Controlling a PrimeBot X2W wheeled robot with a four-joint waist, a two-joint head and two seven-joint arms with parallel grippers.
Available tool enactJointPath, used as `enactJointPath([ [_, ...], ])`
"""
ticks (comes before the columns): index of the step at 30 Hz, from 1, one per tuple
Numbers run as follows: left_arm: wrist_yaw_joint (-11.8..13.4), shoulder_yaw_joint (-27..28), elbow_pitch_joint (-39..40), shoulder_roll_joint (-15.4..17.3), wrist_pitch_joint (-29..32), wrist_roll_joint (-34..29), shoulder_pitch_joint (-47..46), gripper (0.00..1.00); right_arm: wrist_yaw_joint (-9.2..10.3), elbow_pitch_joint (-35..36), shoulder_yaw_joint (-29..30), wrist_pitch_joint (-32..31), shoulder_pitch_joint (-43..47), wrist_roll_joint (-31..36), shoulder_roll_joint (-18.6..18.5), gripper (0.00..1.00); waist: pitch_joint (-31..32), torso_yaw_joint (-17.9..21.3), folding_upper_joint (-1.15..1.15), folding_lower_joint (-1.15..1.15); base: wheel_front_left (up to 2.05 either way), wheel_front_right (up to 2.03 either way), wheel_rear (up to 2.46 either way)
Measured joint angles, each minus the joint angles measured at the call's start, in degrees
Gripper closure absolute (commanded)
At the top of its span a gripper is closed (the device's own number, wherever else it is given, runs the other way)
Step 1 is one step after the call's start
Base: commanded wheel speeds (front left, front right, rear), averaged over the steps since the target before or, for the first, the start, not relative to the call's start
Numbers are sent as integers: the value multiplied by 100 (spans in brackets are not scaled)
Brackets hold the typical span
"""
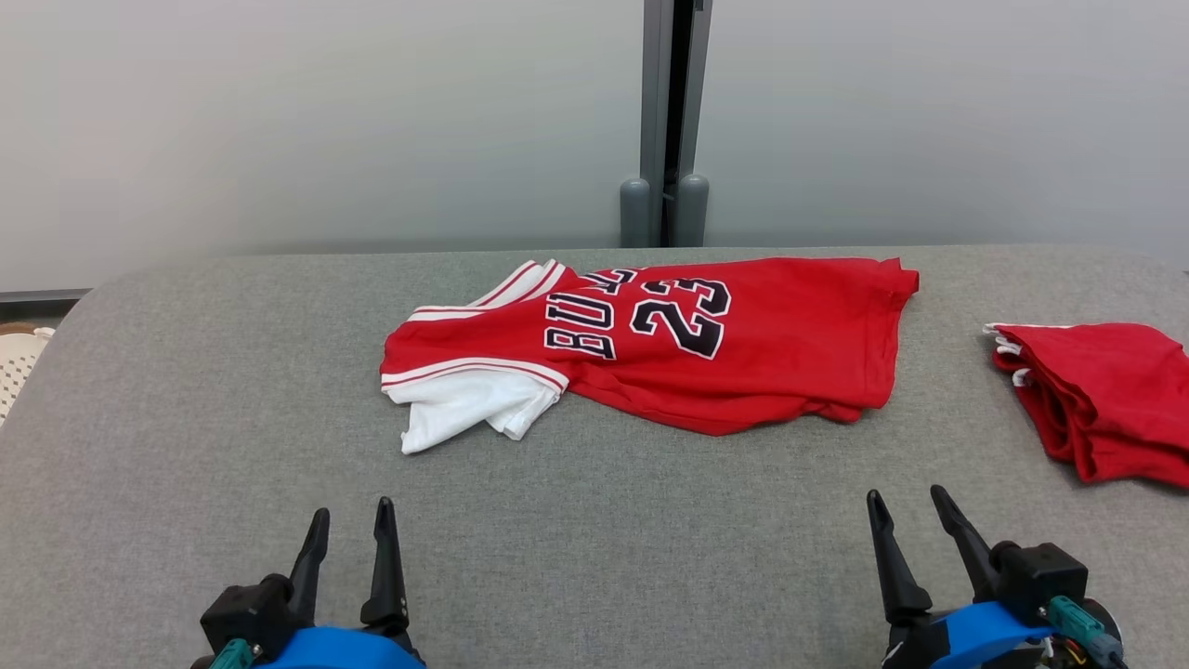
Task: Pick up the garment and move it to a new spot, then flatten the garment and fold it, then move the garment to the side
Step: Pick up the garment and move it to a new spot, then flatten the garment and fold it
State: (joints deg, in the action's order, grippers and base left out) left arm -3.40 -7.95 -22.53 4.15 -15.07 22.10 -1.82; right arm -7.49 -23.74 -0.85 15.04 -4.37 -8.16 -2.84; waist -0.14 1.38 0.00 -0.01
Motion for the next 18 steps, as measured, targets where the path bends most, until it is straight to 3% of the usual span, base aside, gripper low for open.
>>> enactJointPath([
  [18, -78, -3, -136, -80, 1, -96, 79, 0, 0, -119, -63, 0, -4, -29, 0, 0, 47, 42, 0, 1, 0, 0, 0],
])
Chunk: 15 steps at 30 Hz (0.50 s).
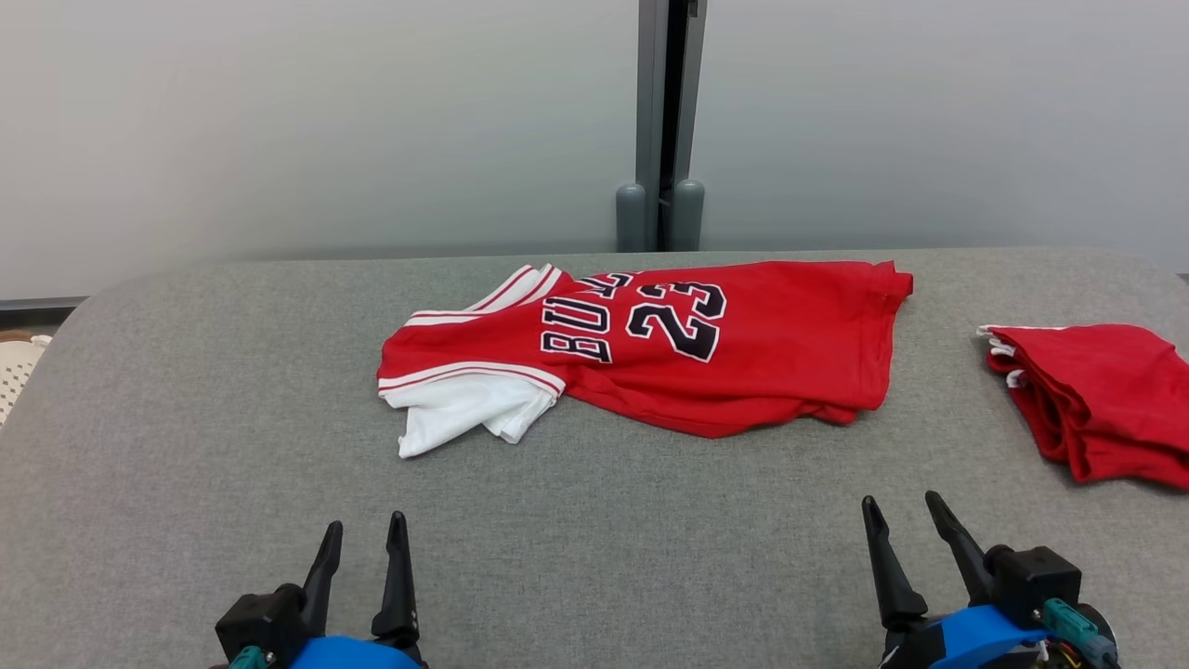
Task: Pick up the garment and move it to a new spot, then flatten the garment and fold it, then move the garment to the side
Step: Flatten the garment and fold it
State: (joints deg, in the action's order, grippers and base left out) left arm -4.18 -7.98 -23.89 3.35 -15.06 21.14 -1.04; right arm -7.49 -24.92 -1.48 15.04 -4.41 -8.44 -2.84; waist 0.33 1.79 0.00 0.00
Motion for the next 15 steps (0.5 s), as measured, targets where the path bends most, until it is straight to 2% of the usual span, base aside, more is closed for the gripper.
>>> enactJointPath([
  [7, -63, -75, -227, 33, 0, -71, -143, 0, 0, 19, -36, 0, -1, -13, 0, 0, -47, 39, 0, 0, 0, 0, 0],
  [15, -118, -105, -858, 405, 415, -147, -1243, 0, 0, 156, -180, 1, -273, 55, 0, 0, -563, 270, 0, 0, 0, 0, 0],
])
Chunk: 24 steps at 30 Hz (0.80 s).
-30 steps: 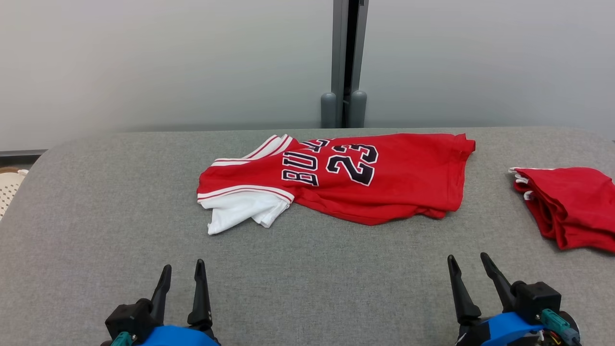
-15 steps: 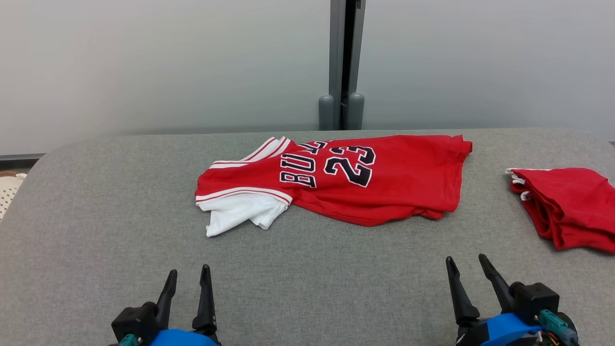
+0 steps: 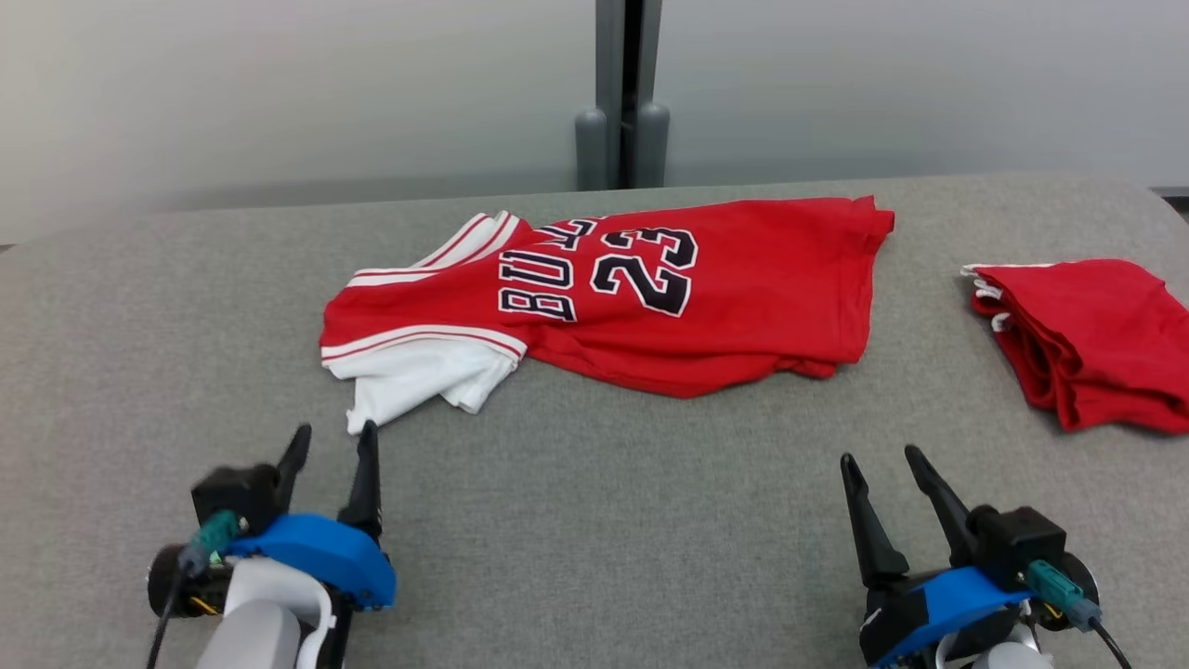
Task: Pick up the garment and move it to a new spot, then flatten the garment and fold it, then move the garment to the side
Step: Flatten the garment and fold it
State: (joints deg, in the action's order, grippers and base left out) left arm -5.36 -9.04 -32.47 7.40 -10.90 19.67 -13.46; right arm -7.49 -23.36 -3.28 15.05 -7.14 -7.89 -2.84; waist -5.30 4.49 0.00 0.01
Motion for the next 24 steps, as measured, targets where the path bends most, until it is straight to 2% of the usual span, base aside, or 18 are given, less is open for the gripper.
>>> enactJointPath([
  [4, -5, 78, -475, 188, 313, 40, -637, 0, 0, 53, -99, 0, -213, 12, -2, 0, -401, 159, 0, 0, 0, 0, 0],
  [12, -47, 102, -1393, 315, 754, 203, -1390, 0, 0, 110, -167, 0, -453, 9, 0, 0, -973, 319, 0, 1, 0, 0, 0],
  [14, -75, 65, -1517, 316, 753, 224, -1494, 64, 0, 111, -142, 0, -454, -1, 0, 0, -997, 337, 0, 0, 0, 0, 0],
  [15, -91, 35, -1548, 319, 720, 230, -1518, 90, 0, 112, -123, 0, -455, -8, 0, 0, -1000, 346, 0, 1, 0, 0, 0],
  [16, -111, -9, -1575, 318, 683, 238, -1528, 100, 0, 112, -110, 0, -456, -8, -1, 0, -1000, 351, 0, 1, 0, 0, 0],
  [21, -174, -322, -1681, 260, 653, 260, -1561, 100, 0, 111, -59, 0, -463, -32, -1, 0, -907, 325, 0, 0, 0, 0, 0],
  [24, -177, -470, -1613, 259, 430, 292, -1561, 100, 0, 115, -44, 0, -462, -34, 0, 0, -804, 271, 0, 0, 0, 0, 0],
])
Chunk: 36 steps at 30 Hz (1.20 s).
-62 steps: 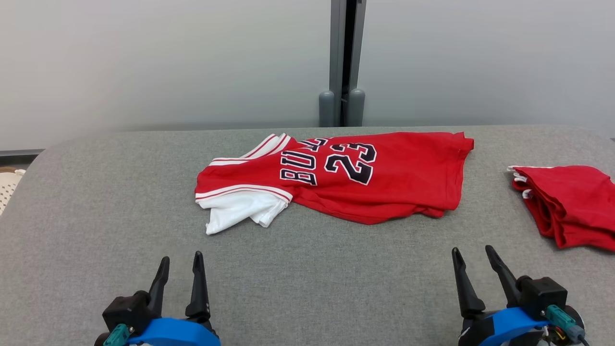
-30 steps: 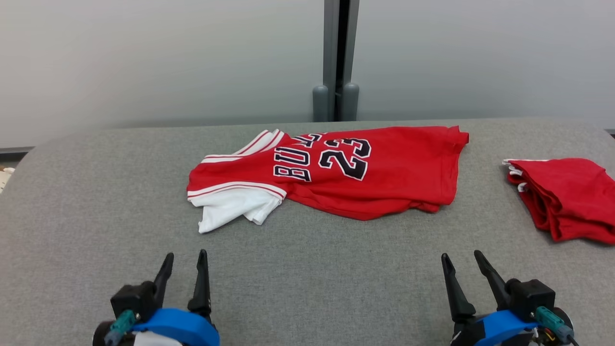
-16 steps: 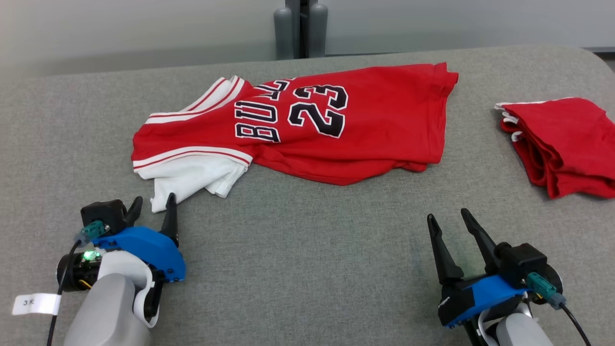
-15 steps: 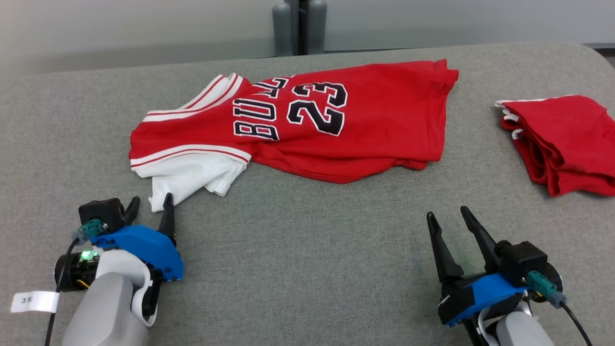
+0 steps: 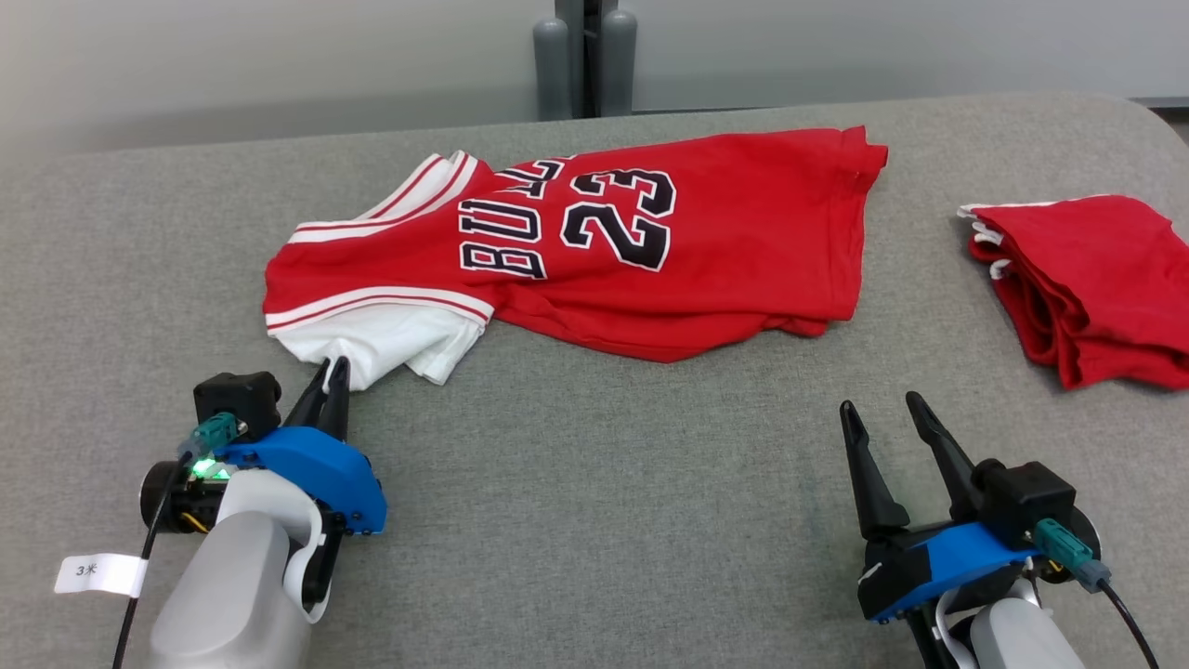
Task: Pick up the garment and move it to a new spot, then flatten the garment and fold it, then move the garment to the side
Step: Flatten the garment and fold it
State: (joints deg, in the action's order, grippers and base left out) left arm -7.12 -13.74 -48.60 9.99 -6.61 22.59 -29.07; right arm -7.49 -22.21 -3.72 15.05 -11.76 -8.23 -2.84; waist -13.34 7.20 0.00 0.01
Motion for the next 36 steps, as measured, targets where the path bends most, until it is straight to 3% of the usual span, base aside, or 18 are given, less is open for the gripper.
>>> enactJointPath([
  [7, -9, -256, 714, 70, -597, -3, 49, 100, 0, -42, 171, 0, 90, 11, 1, 0, 410, -248, 0, -1, 0, 0, 0],
  [14, 19, -332, 2629, 244, -683, 112, 842, 100, 0, -68, 497, 0, 311, 94, 0, 0, 763, -546, 0, -2, 0, 0, 0],
  [21, 600, -23, 4823, 393, -37, 458, 2034, 100, 0, -8, 710, 0, 402, 180, -1, 0, 776, -662, 0, -2, 0, 0, 0],
  [24, 744, 52, 4885, 420, 247, 654, 2458, 100, 0, 3, 735, 0, 396, 191, 0, 0, 716, -663, 0, -2, 0, 0, 0],
  [29, 835, 196, 4083, 408, 287, 838, 2661, 100, 0, -20, 683, 0, 364, 202, 0, 0, 622, -585, 0, -2, 0, 0, 0],
  [30, 831, 199, 3908, 358, 253, 910, 2661, 95, 0, -29, 688, 0, 347, 202, 1, 0, 609, -573, 0, -1, 0, 0, 0],
  [31, 813, 199, 3720, 313, 237, 936, 2660, 52, 0, -32, 693, 0, 330, 204, 1, 0, 599, -561, 0, -1, 0, 0, 0],
  [32, 809, 210, 3567, 266, 192, 993, 2657, 0, 0, -33, 704, 0, 317, 205, -1, 0, 590, -551, 0, -1, 0, 0, 0],
  [36, 788, 264, 3150, 243, -111, 977, 2505, 0, 0, -37, 733, 0, 313, 223, 0, 0, 581, -520, 0, -1, 0, 0, 0],
])
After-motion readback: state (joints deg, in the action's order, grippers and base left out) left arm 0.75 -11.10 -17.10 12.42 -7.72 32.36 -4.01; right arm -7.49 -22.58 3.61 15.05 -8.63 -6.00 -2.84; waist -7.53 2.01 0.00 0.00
